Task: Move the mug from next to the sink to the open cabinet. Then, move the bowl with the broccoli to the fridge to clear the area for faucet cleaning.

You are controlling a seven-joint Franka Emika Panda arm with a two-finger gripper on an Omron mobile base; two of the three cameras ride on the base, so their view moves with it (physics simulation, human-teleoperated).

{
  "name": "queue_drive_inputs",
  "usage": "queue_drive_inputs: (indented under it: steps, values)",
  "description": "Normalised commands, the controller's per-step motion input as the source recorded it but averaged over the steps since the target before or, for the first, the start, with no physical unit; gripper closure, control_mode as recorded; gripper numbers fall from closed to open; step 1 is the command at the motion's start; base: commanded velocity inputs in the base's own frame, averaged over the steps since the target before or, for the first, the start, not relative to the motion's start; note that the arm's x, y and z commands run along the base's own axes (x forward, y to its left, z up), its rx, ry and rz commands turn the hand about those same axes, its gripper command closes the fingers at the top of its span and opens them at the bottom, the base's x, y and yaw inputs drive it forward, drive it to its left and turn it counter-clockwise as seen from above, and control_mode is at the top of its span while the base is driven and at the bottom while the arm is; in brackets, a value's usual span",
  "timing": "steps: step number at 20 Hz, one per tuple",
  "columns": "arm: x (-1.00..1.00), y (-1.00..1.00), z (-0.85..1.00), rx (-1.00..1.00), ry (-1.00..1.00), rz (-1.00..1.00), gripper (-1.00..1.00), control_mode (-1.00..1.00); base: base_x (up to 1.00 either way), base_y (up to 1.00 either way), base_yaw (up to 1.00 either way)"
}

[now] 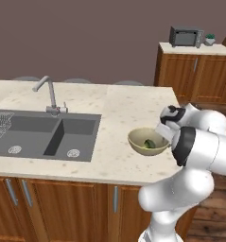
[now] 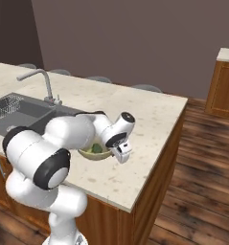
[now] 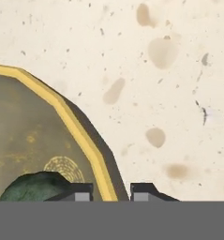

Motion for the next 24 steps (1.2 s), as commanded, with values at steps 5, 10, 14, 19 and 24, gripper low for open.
queue_drive_inputs:
  steps: [5, 10, 14, 19, 24]
  values:
    - [-0.4, 0.0, 0.9, 0.0, -0.24, -0.25, 1.0, -1.0, 0.0, 0.0, 0.0]
    - [-0.54, 0.0, 0.94, 0.0, -0.3, -0.33, 1.0, -1.0, 0.0, 0.0, 0.0]
    - [-0.42, 0.0, 0.63, 0.0, -0.19, -0.35, 1.0, -1.0, 0.0, 0.0, 0.0]
    - [-0.21, 0.0, 0.21, 0.0, -0.05, -0.19, 1.0, 1.0, -0.4, -0.02, -0.44]
    - [0.0, 0.0, 0.0, 0.0, 0.0, 0.0, 1.0, 1.0, -0.51, 0.0, -0.88]
